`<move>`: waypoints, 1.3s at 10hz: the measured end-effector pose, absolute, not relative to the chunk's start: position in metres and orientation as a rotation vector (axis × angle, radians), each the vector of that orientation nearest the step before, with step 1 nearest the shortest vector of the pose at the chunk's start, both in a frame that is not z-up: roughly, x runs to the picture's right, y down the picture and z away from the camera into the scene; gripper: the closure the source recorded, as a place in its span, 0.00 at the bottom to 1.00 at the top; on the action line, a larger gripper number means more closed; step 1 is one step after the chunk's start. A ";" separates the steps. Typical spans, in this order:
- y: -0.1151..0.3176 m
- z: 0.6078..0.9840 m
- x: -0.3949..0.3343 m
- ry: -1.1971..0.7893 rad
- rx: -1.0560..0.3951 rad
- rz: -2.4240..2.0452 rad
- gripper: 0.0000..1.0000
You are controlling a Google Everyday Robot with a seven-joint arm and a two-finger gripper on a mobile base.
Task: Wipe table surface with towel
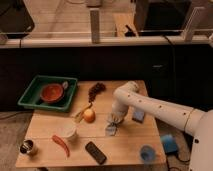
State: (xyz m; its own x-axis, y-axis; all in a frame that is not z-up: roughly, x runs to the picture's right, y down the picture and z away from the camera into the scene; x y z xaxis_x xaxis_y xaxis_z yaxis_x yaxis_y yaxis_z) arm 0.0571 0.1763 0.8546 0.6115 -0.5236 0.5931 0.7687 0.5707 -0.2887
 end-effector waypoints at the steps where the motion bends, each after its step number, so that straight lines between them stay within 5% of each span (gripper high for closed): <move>1: 0.176 0.854 0.056 -0.477 -0.561 -0.807 0.96; 9: 0.165 0.863 0.021 -0.552 -0.524 -0.895 0.96; 13: 0.193 0.841 -0.015 -0.636 -0.544 -0.959 0.96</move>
